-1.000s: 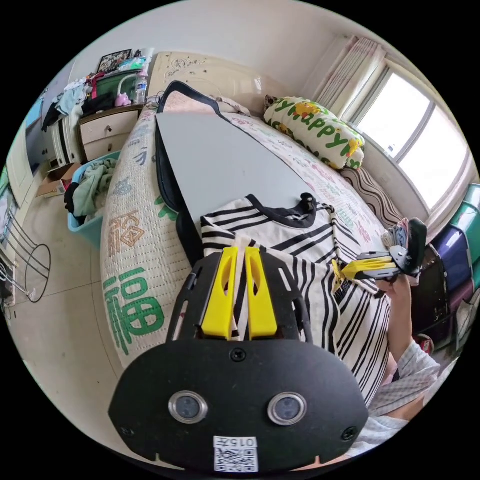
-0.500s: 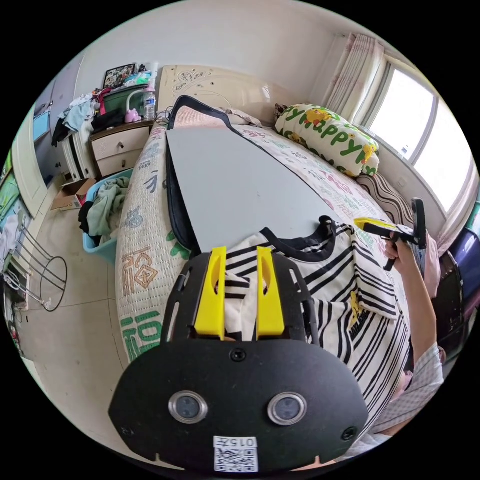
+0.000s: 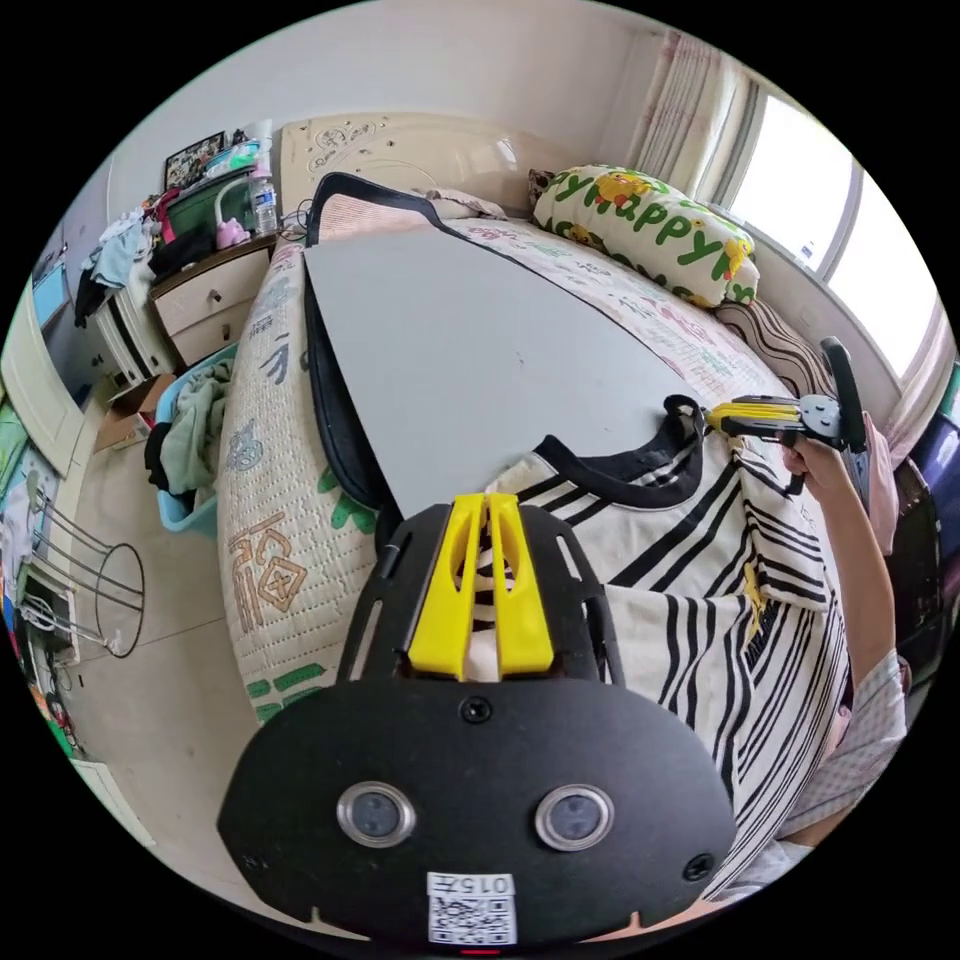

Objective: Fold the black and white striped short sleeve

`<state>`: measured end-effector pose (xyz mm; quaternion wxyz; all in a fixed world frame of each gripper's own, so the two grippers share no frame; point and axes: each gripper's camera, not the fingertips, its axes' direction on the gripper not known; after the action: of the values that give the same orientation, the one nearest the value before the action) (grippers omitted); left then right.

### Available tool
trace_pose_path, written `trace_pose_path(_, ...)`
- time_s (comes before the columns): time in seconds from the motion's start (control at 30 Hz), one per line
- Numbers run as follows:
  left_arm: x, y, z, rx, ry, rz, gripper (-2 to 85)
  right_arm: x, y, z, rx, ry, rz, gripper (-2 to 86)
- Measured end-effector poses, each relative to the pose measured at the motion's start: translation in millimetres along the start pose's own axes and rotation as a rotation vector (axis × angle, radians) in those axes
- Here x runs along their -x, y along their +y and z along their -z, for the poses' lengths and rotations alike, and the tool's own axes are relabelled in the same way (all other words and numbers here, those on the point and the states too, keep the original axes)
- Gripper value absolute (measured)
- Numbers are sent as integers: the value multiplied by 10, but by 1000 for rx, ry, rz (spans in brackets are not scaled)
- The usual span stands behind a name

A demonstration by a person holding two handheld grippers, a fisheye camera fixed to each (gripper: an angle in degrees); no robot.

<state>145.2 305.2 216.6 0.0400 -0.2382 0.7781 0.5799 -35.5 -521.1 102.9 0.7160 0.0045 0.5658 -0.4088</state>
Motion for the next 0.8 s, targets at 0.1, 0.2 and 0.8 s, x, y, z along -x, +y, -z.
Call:
trace_pose_path(0.1,-275,90,216,-29,-78,-74,6,38,175,237,-66,7,-12,-1)
trace_pose_path(0.2,-518,310,724,-141,-59,-107,3,93,479,708,-175,-8,3,-5)
trace_pose_path(0.8,-2926,4668,2798,-118,216,-573,-2,1293,4943,2319,-201,-378,315,-8)
